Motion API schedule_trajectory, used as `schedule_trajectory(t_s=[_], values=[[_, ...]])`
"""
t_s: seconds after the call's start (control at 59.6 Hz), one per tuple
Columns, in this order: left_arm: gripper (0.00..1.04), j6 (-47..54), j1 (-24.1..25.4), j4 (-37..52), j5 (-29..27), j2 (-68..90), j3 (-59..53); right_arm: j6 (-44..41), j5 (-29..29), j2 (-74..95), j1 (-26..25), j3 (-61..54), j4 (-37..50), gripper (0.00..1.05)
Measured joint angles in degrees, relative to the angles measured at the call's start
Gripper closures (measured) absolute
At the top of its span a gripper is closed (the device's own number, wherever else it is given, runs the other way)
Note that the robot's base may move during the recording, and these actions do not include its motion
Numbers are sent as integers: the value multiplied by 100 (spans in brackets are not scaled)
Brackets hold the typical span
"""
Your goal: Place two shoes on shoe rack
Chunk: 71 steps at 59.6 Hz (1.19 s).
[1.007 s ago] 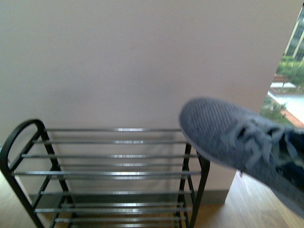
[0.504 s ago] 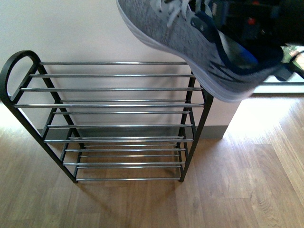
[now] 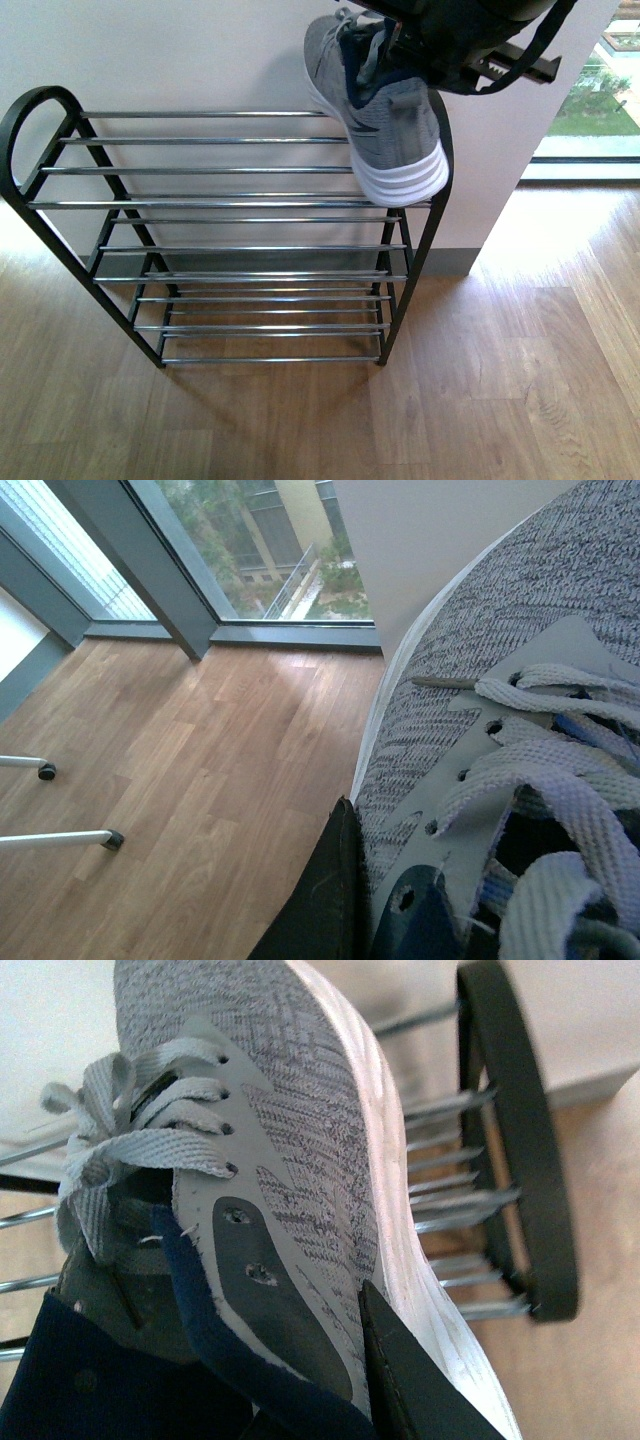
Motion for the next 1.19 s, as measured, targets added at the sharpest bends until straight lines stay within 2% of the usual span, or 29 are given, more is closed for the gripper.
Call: schedule_trajectory(t_s=[0.05,0.101,0.201,0.336,0.638,0.806,0.89,1.192], values=[[103,0,0,0,0,0,0,710,-485,138,2,227,-199,103],[103,0,0,0,0,0,0,1469,-577,328,48,472,-321,103],[103,0,0,0,0,0,0,2208,-442,603,116,833,-503,103],[103,0,0,0,0,0,0,2649,13,1185,-2,1484,-721,103],[103,0,0,0,0,0,0,2741,299,1847,-389,2017,-920,103],[103,0,2,0,2,0,0,2470,586,1963,-595,2306,-1019,103],[103,0,0,0,-2,0,0,2356,529,1996,-752,2369,-1047,103],[103,0,0,0,0,0,0,2356,459,1596,-796,1659,-815,103]])
